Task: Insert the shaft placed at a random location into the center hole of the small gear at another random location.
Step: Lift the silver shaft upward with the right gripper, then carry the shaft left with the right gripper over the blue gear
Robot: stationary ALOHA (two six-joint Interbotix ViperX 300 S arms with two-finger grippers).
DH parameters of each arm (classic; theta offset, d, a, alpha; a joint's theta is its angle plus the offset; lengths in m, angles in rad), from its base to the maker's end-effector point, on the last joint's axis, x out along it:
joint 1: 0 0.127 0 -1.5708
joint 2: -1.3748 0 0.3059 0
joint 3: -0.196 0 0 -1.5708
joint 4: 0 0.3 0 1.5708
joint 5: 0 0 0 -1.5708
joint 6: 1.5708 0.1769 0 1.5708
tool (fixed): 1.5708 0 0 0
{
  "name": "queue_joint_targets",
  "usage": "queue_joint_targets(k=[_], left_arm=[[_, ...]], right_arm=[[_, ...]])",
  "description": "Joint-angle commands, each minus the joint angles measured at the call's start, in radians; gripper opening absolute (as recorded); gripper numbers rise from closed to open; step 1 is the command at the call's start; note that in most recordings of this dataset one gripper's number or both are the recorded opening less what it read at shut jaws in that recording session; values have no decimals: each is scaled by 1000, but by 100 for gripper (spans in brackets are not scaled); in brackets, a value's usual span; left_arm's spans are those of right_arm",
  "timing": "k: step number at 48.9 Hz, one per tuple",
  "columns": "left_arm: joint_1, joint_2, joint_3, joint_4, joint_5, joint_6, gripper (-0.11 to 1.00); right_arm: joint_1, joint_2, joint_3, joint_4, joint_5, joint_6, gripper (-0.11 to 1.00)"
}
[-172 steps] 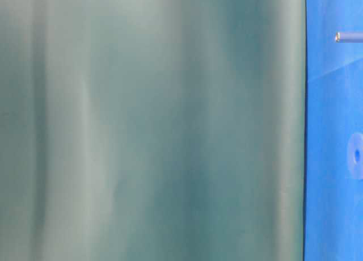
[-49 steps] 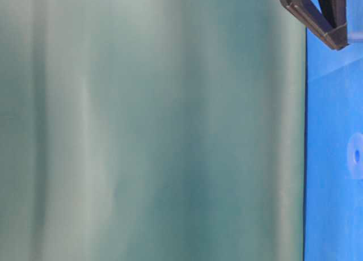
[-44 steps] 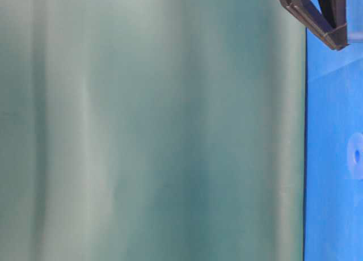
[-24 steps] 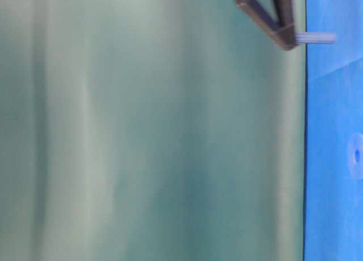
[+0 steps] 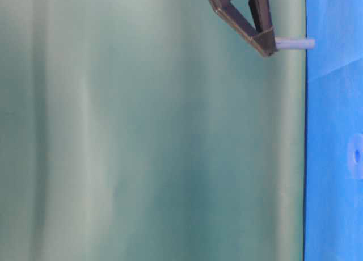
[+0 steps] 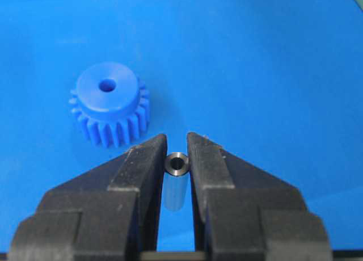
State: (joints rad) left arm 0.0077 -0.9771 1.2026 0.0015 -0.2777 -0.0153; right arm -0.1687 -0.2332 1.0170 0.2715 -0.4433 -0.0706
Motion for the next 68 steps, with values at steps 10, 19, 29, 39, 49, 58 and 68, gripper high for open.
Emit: queue_joint_targets(k=[10,19,29,39,49,58,68], left_arm=[[2,3,-11,2,-5,-2,0],[2,3,-11,2,-6,-2,0],[2,5,-11,2,-6,-2,0],[2,3,-11,2,-6,-2,0],[2,3,-11,2,-5,-2,0],[2,3,-11,2,-5,-2,0],[2,3,-9,2,-5,-2,0]], right_arm=[[12,110,-152,-2,-3,-3,3],[35,201,-268,-2,17,-3,3],[51,275,-364,-2,44,-3,3],[57,301,-400,-2,63,-3,3],[57,302,-400,-2,58,-3,3],[58,330,-400,2,48,2,2],[74,377,-402,17,11,6,3]])
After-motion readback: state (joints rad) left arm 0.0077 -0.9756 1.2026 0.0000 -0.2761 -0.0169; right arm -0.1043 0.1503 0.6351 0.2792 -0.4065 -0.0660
